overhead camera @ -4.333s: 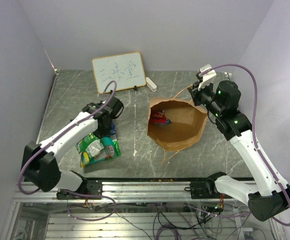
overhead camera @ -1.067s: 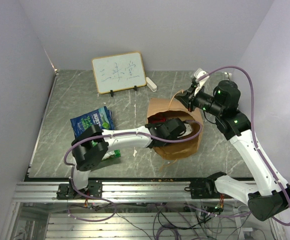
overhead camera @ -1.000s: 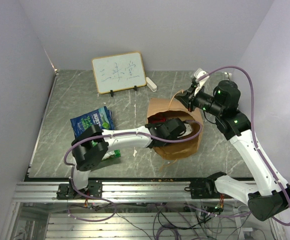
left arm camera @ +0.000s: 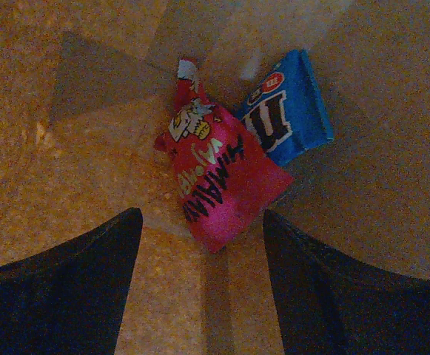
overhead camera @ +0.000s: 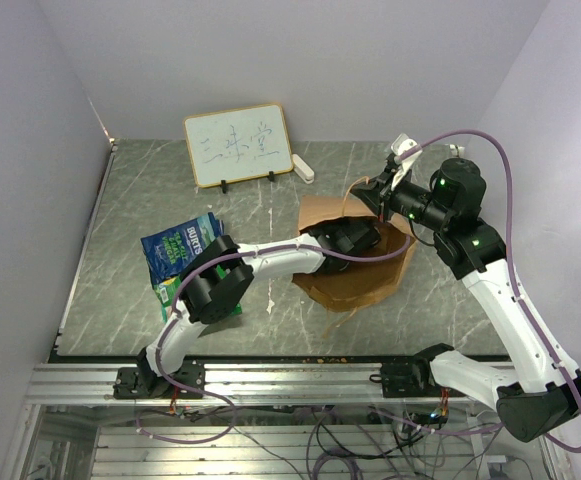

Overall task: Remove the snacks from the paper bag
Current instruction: Take out the snack from the paper bag, then place the snack at the center of the board.

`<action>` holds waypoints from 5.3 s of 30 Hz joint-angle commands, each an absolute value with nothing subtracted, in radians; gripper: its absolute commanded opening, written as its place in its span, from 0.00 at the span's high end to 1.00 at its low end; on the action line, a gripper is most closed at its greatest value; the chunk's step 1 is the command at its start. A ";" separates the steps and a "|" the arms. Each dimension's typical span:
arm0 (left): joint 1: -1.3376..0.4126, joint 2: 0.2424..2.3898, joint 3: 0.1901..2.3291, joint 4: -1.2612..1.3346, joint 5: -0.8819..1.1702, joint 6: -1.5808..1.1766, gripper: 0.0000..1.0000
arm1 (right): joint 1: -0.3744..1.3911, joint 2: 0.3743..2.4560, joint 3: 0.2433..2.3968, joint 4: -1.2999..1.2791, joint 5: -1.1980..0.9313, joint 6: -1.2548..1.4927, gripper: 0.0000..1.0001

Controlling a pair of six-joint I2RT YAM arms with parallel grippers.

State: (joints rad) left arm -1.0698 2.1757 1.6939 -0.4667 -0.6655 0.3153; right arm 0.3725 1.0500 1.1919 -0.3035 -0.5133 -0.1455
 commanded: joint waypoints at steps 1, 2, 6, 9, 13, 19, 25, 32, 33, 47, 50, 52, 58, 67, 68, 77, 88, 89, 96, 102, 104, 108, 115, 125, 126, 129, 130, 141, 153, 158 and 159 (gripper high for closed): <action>-1.068 2.189 1.724 -0.507 -0.691 0.319 0.19 | 0.377 1.042 1.212 -0.278 -0.524 -0.138 1.00; -1.068 2.189 1.722 -0.515 -0.684 0.314 0.19 | 0.377 1.042 1.208 -0.274 -0.523 -0.136 1.00; -1.071 2.173 1.733 -0.553 -0.620 0.290 0.17 | 0.377 1.037 1.203 -0.268 -0.526 -0.134 1.00; -1.079 2.141 1.734 -0.564 -0.570 0.262 0.16 | 0.377 1.033 1.200 -0.270 -0.520 -0.133 1.00; -1.078 2.160 1.707 -0.533 -0.593 0.285 0.10 | 0.377 1.029 1.191 -0.261 -0.521 -0.130 1.00; -1.052 2.294 1.835 -0.647 -0.763 0.259 0.14 | 0.378 1.034 1.209 -0.274 -0.528 -0.132 1.00; -1.040 2.299 1.863 -0.651 -0.815 0.255 0.27 | 0.378 1.028 1.202 -0.265 -0.530 -0.125 1.00; -1.039 2.286 1.868 -0.600 -0.837 0.278 0.51 | 0.378 1.035 1.212 -0.267 -0.544 -0.121 1.00; -1.040 2.284 1.868 -0.592 -0.847 0.282 0.61 | 0.378 1.034 1.213 -0.266 -0.545 -0.119 1.00; -1.078 2.192 1.851 -0.646 -0.808 0.215 0.93 | 0.379 1.031 1.200 -0.252 -0.538 -0.114 1.00; -1.104 2.100 1.809 -0.662 -0.767 0.161 0.93 | 0.379 1.030 1.201 -0.248 -0.512 -0.120 1.00; -1.112 2.026 1.784 -0.688 -0.720 0.121 0.93 | 0.379 1.029 1.199 -0.242 -0.489 -0.121 1.00; -1.158 1.793 1.707 -0.750 -0.492 0.046 0.93 | 0.379 1.017 1.184 -0.239 -0.366 -0.113 1.00; -1.165 1.357 1.510 -0.690 -0.078 -0.105 0.93 | 0.378 1.001 1.156 -0.226 -0.287 -0.119 1.00; -1.165 1.312 1.498 -0.680 -0.064 -0.128 0.93 | 0.378 1.001 1.154 -0.226 -0.284 -0.124 1.00; -1.085 1.139 1.592 -0.772 -0.225 -0.288 0.93 | 0.377 0.999 1.145 -0.224 -0.298 -0.140 1.00; -0.522 1.129 1.473 -0.995 -0.131 -0.514 0.93 | 0.379 0.989 1.148 -0.229 -0.325 -0.149 1.00; -0.457 1.140 1.451 -0.992 -0.049 -0.504 0.93 | 0.378 0.988 1.148 -0.229 -0.334 -0.147 1.00; -0.083 1.220 1.247 -0.825 0.435 -0.466 0.93 | 0.379 0.978 1.131 -0.226 -0.372 -0.133 1.00; 0.005 1.331 1.191 -0.740 0.503 -0.451 0.93 | 0.377 0.980 1.144 -0.229 -0.387 -0.127 1.00; 0.023 1.379 1.225 -0.786 0.464 -0.402 0.93 | 0.378 0.980 1.150 -0.233 -0.384 -0.131 1.00; 0.026 1.489 1.306 -0.897 0.385 -0.294 0.93 | 0.378 0.977 1.140 -0.232 -0.375 -0.134 1.00; 0.066 1.552 1.272 -0.847 0.436 -0.263 0.93 | 0.378 0.979 1.142 -0.233 -0.382 -0.128 1.00; 0.086 1.645 1.268 -0.863 0.297 -0.225 0.88 | 0.378 0.979 1.144 -0.244 -0.383 -0.127 1.00; 0.088 1.641 1.263 -0.861 0.267 -0.230 0.84 | 0.377 0.980 1.145 -0.244 -0.384 -0.125 1.00; 0.096 1.630 1.240 -0.840 0.219 -0.243 0.76 | 0.377 0.979 1.143 -0.242 -0.387 -0.118 1.00; 0.098 1.632 1.234 -0.830 0.213 -0.248 0.75 | 0.378 0.978 1.140 -0.240 -0.388 -0.116 1.00; 0.101 1.664 1.253 -0.851 0.134 -0.269 0.73 | 0.379 0.987 1.154 -0.251 -0.388 -0.122 1.00; 0.064 1.439 1.242 -0.815 0.088 -0.427 0.26 | 0.379 1.003 1.158 -0.249 -0.414 -0.118 1.00; -0.162 1.318 1.232 -0.716 0.124 -0.574 0.23 | 0.378 1.014 1.151 -0.241 -0.476 -0.118 1.00; -0.235 1.294 1.229 -0.665 0.126 -0.597 0.22 | 0.378 1.017 1.149 -0.240 -0.490 -0.117 1.00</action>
